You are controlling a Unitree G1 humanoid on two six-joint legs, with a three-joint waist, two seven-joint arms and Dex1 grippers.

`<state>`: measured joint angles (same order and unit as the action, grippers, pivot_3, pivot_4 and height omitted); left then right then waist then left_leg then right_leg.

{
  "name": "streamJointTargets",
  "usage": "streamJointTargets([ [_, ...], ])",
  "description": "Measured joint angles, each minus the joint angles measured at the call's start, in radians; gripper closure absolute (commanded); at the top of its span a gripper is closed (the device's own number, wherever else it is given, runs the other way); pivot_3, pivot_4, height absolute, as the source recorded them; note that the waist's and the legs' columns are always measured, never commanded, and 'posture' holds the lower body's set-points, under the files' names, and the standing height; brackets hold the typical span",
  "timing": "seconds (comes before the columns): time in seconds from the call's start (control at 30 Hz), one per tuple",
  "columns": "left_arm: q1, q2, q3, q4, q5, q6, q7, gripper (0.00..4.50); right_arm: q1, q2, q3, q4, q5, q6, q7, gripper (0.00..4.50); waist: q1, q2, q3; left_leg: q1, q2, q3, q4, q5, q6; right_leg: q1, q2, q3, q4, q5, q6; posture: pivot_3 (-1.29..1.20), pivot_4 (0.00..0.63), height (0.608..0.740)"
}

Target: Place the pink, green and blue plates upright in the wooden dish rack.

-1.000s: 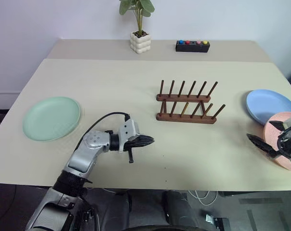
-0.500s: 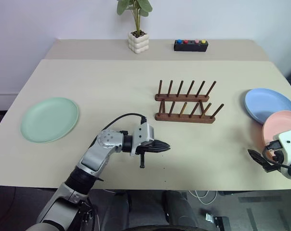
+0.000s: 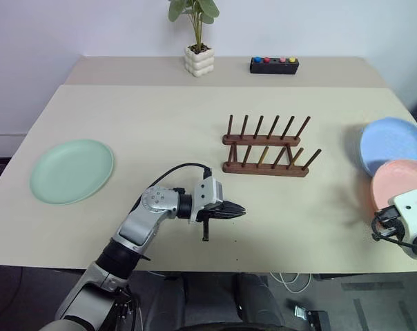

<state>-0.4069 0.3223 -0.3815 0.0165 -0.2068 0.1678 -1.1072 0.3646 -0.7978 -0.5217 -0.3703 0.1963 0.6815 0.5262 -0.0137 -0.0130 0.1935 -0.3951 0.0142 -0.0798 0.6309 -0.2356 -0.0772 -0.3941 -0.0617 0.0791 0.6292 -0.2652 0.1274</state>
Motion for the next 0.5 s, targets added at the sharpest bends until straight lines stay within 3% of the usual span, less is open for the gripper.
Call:
streamJointTargets([
  [0.33, -0.039, -0.053, -0.012, 0.068, 0.003, -0.034, -0.003, 4.33, 0.089, -0.016, -0.081, -0.075, -0.058, -0.077, 0.045, 4.47, -0.004, 0.000, 0.000, 0.000, 0.000, 0.000, 0.000, 0.000, 0.000, 0.000, 0.000, 0.000, 0.000, 0.000, 0.001, 0.00, 0.150, 0.730],
  [0.5, -0.043, -0.059, -0.014, 0.097, 0.003, -0.048, -0.002, 4.33, -0.082, -0.095, -0.203, -0.121, -0.024, -0.175, 0.094, 4.47, -0.007, 0.001, 0.000, 0.001, 0.000, 0.001, 0.000, 0.000, 0.000, -0.001, 0.000, 0.001, 0.001, -0.002, 0.004, 0.00, 0.150, 0.730],
])
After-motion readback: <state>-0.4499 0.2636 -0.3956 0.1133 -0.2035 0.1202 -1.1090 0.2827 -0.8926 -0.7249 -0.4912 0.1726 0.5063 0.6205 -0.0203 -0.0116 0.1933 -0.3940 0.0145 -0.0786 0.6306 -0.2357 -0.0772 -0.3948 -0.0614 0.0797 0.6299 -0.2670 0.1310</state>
